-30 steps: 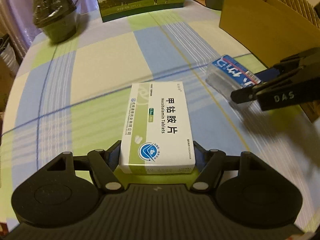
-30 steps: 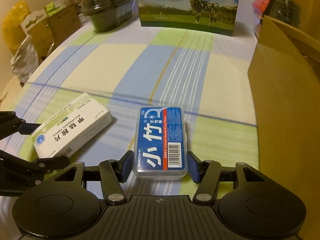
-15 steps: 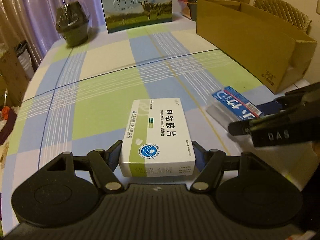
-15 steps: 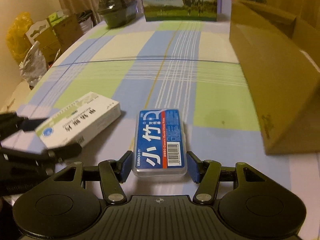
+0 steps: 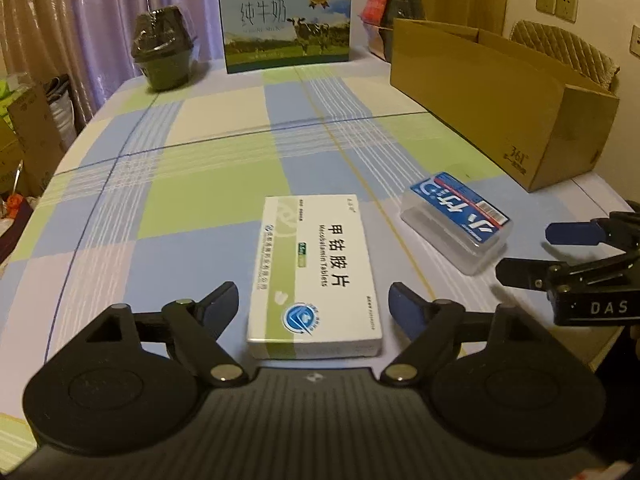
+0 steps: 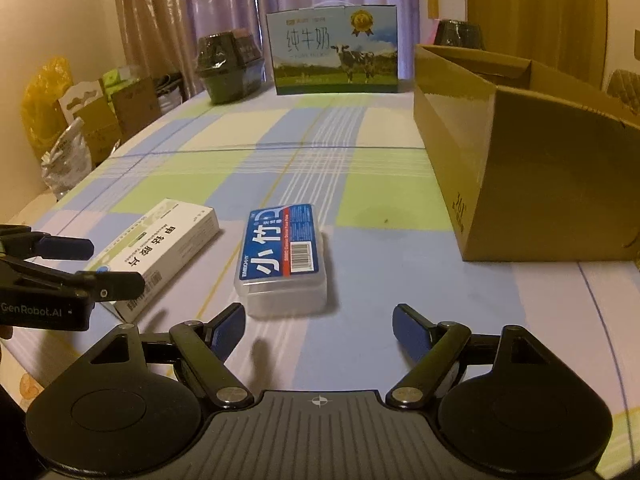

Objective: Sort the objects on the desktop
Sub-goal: 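Grasp the white Mecobalamin tablet box with the left gripper while the right holds the case, then carry the tablet box and toothpick case with both grippers to the cardboard box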

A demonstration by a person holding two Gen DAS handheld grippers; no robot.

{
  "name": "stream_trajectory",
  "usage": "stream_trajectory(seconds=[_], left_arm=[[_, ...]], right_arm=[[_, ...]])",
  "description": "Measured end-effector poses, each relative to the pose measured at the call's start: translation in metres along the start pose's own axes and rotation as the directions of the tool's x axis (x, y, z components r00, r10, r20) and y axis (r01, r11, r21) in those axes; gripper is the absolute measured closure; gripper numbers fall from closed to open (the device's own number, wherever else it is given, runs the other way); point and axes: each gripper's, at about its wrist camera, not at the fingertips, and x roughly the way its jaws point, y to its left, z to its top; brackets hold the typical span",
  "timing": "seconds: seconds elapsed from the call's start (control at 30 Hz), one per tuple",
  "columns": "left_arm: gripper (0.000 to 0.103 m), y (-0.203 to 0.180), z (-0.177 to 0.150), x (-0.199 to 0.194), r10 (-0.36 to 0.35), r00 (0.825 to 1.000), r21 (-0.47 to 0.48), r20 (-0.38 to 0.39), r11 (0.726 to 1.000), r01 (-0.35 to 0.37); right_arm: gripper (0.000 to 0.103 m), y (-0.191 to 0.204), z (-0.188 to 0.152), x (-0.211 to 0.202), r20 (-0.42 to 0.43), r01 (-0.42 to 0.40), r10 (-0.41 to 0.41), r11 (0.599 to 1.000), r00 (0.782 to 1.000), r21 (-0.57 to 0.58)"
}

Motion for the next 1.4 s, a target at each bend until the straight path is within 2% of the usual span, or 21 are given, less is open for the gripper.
stream_trajectory(seconds=[0.23,0.4,0.7,0.8,0.97,1.03,1.1,1.2,1.4], left_arm=[[0.024,0.006,0.0,0.014,-0.02,1.0,-0.047,0.012,0.999,0.021],[0.025,0.004,0.0,0.023,-0.022,1.0,-0.016,0.022,1.0,0.022],[0.029,0.014,-0.001,0.026,-0.002,0.999,-0.059,0.034,0.998,0.004],[0.033,0.017,-0.002,0.026,0.007,0.999,-0.066,0.035,0.998,-0.005],[0.033,0.018,-0.001,0.027,0.01,0.999,-0.067,0.037,0.998,-0.008],[0.033,0.018,-0.002,0.028,0.006,0.999,-0.066,0.035,0.998,-0.004],[0.034,0.02,-0.003,0.029,0.0,0.999,-0.071,0.036,0.997,0.002],[0.034,0.022,-0.003,0.03,0.006,0.999,-0.076,0.034,0.997,-0.004],[0.034,0.022,0.0,0.033,0.004,0.999,-0.061,0.042,0.998,-0.001]], right_arm=[[0.025,-0.005,-0.002,0.008,0.015,-0.006,0.006,1.0,1.0,-0.006],[0.025,-0.008,0.0,0.019,0.023,-0.001,0.001,1.0,1.0,-0.003],[0.025,0.006,0.007,0.03,0.034,-0.034,0.035,0.999,0.999,-0.03],[0.025,0.012,0.011,0.035,0.03,-0.039,0.04,0.999,0.999,-0.026],[0.025,0.022,0.018,0.05,0.011,-0.003,0.004,1.0,1.0,-0.031],[0.023,0.025,0.02,0.054,0.007,0.01,-0.01,0.999,1.0,-0.04],[0.014,0.029,0.021,0.059,-0.003,0.013,-0.013,0.998,1.0,-0.067],[0.009,0.031,0.023,0.065,-0.015,0.019,-0.021,0.996,1.0,-0.091],[0.008,0.028,0.028,0.072,-0.015,0.031,-0.033,0.996,0.999,-0.083]])
